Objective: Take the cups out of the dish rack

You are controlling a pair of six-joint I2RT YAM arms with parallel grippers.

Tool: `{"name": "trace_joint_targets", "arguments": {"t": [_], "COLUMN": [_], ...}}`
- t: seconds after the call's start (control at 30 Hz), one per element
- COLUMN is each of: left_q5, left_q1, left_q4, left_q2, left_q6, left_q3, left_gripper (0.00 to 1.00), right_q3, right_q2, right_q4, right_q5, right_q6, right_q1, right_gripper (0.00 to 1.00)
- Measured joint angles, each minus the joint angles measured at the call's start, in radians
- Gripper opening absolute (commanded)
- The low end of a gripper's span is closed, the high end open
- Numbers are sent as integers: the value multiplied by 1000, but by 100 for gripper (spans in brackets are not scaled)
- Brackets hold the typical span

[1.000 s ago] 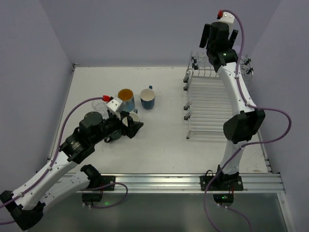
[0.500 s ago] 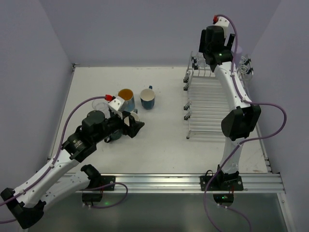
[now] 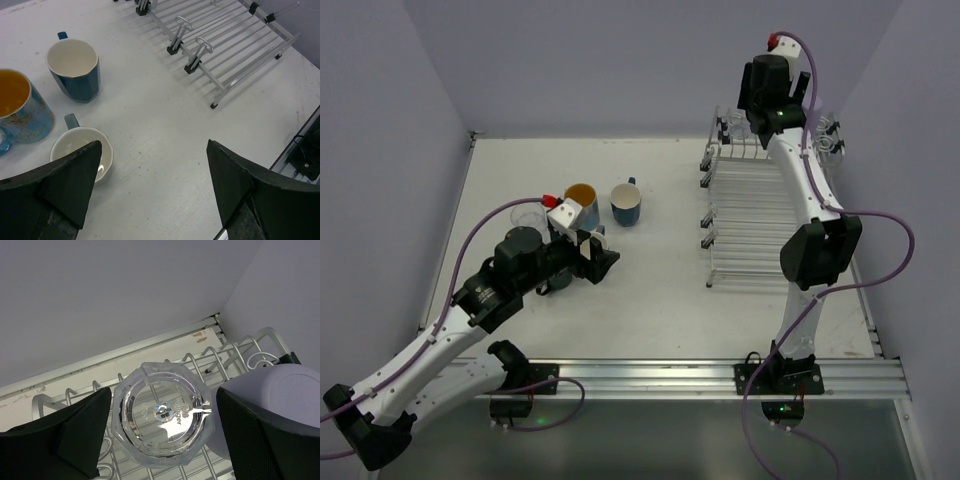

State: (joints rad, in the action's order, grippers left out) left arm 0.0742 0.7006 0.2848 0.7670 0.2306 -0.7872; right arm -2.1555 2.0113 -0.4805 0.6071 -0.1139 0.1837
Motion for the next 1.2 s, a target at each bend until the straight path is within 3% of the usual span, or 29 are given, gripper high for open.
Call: {"name": "trace_joint_targets", "arguments": {"t": [0.13,0.37,0.5,0.83,1.2], "left_q5": [0,0,0,0,37], "left_q1": [0,-1,-6,-21,-45], "left_q4": [0,0,0,0,-20], "left_q2": [2,5,10,24,45], "left_q6": [-6,-7,-7,-7,-5], "left_q3": [0,0,0,0,0], "left_gripper": [90,90,90,89,87], "right_q3": [24,56,89,235,542], "right_q2": [0,2,-2,-107,-494], "right_q4": [6,56,125,274,406], "right_q5": [-17,-32,-43,-52,-134], "right_q6": [-6,-6,20,131,32], "right_q1": [-2,-2,-1,35,172], "right_gripper": [84,53,45,40,39]}}
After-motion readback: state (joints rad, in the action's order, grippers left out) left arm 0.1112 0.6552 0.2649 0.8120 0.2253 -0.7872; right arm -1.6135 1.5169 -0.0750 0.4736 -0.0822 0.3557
